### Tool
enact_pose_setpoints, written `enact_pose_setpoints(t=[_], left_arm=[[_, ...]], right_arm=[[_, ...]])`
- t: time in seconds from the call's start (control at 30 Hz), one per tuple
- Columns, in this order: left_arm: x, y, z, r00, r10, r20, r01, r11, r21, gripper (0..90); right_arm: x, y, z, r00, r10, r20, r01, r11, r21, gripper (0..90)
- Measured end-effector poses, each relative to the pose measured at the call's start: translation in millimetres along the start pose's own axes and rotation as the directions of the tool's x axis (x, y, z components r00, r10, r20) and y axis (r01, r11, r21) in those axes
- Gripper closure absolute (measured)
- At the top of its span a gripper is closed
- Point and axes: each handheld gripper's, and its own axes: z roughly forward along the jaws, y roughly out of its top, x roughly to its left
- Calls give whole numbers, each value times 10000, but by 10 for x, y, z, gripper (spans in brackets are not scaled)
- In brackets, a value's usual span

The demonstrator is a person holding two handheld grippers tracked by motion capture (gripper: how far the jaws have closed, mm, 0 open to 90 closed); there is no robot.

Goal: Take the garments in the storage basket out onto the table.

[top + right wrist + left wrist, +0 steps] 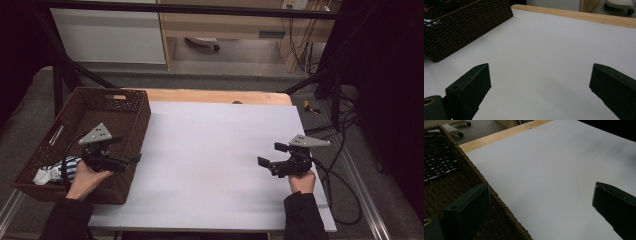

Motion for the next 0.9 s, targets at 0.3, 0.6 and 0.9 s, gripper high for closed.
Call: enact_pose_setpoints(t=[0.3,0.6,0.9], left_arm=[[-14,29,-25,10000,28,-89,-27,10000,26,14],[5,37,-68,9998,21,-186,-20,10000,83,14],[39,37,-164,9995,-54,-323,60,9998,174,14]], right_arm=[[-1,-6,10,10000,-28,-14,28,10000,37,40],[19,-20,43,10000,-49,-61,50,9999,144,41],[21,-19,41,10000,-47,-60,47,9999,147,42]])
